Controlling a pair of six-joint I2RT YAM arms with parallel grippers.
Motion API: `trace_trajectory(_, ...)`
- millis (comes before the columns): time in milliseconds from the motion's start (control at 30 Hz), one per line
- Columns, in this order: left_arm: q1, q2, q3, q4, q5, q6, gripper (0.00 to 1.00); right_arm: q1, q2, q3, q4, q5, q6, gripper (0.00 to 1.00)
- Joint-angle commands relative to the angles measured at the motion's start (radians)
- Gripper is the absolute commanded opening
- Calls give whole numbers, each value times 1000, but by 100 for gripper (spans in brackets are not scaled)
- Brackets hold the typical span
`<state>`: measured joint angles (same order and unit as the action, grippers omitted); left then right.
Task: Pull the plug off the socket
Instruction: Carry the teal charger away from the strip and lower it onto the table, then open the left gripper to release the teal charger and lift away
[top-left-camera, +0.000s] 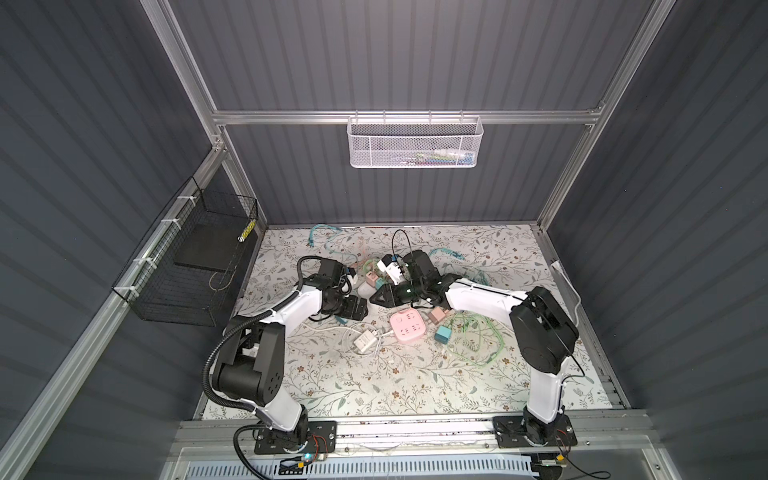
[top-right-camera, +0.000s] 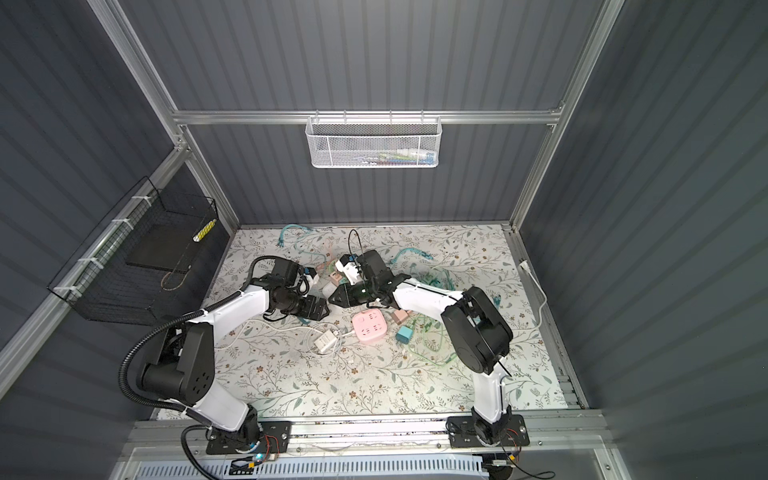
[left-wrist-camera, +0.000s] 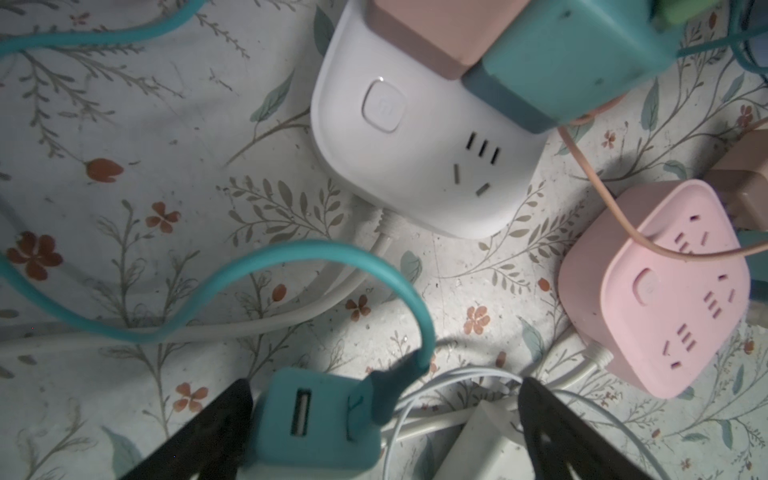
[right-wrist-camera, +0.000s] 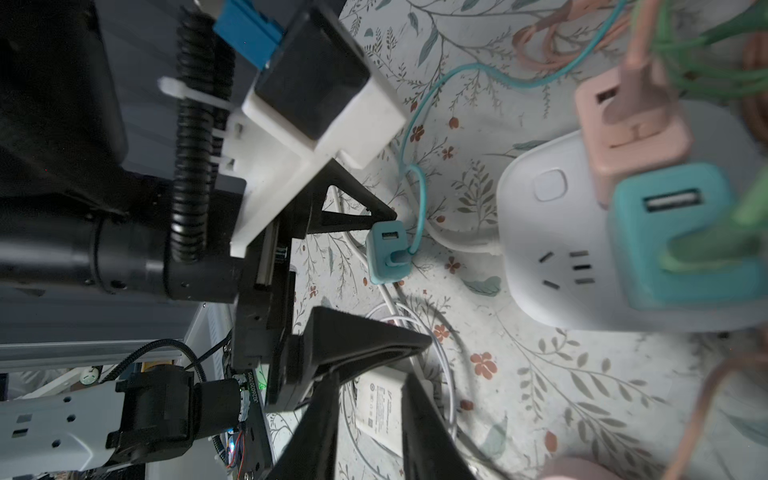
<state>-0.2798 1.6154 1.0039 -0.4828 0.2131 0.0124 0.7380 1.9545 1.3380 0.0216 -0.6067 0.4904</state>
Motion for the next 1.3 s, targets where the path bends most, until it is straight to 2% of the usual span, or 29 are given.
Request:
trace_trajectory(0,2,-32,-26,10,33,19,100,12,54,44,5,-5,32,29)
trace_trajectory(467,2,-76,-64,72,107,0,100,57,196,188,-21,6,56,33)
trace_trajectory(700,3,-118,-94,111,144,-24,100,63,266,267,-108,33,44,31)
trace_trajectory(933,5,-120,-88,111,59,-98,100,67,309,310,-184,64,20,31)
trace_trajectory(1133,5,-88,-50,37,-34,-114,100,70,298,311,-194,59,-1,31)
trace_trajectory(1267,5,-109,-63,68,-25,-121,100,75,299,318,-210,53,-19,31)
